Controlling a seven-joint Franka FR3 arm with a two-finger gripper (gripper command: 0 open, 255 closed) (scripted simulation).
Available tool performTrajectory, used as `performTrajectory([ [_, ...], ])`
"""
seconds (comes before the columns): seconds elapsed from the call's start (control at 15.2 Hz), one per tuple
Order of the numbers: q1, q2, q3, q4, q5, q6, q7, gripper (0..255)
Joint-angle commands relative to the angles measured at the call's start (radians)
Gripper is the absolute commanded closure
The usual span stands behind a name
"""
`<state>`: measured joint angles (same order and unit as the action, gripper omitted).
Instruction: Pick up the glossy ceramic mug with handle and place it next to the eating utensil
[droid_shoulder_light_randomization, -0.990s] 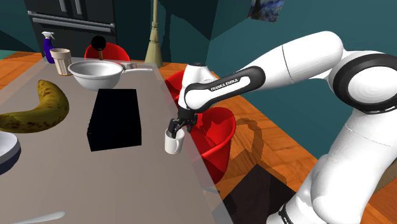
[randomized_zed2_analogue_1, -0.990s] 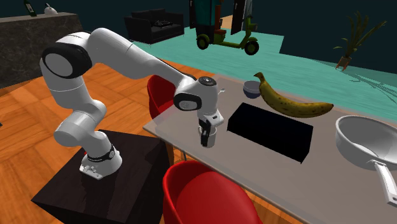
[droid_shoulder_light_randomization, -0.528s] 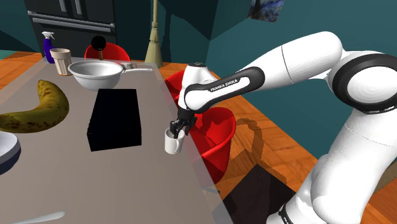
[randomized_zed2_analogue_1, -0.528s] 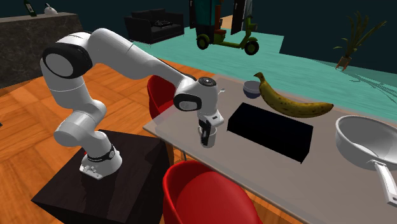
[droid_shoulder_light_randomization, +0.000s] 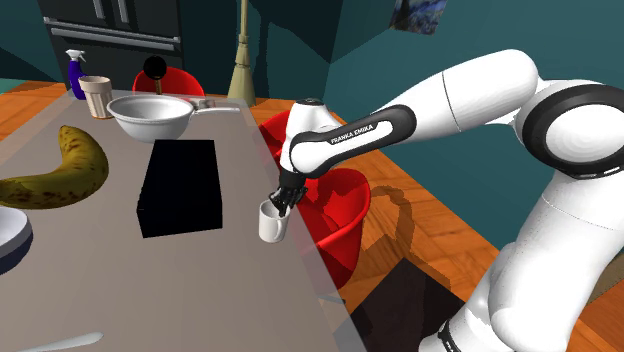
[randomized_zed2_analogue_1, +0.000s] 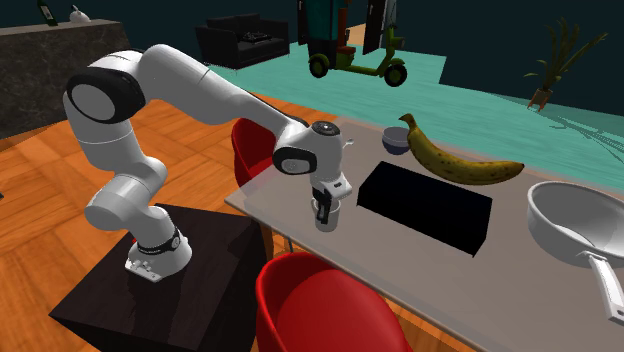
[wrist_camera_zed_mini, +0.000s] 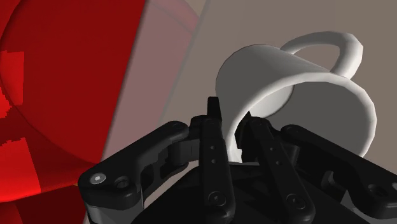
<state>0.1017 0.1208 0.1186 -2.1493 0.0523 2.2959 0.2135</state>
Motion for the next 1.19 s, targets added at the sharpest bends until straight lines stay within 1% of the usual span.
performTrajectory([
  [0.0, 0.000, 0.000, 0.000, 0.000, 0.000, 0.000, 0.000, 255],
  [1.12, -0.003, -0.102, -0.001, 0.116, 0.006, -0.217, 0.003, 255],
])
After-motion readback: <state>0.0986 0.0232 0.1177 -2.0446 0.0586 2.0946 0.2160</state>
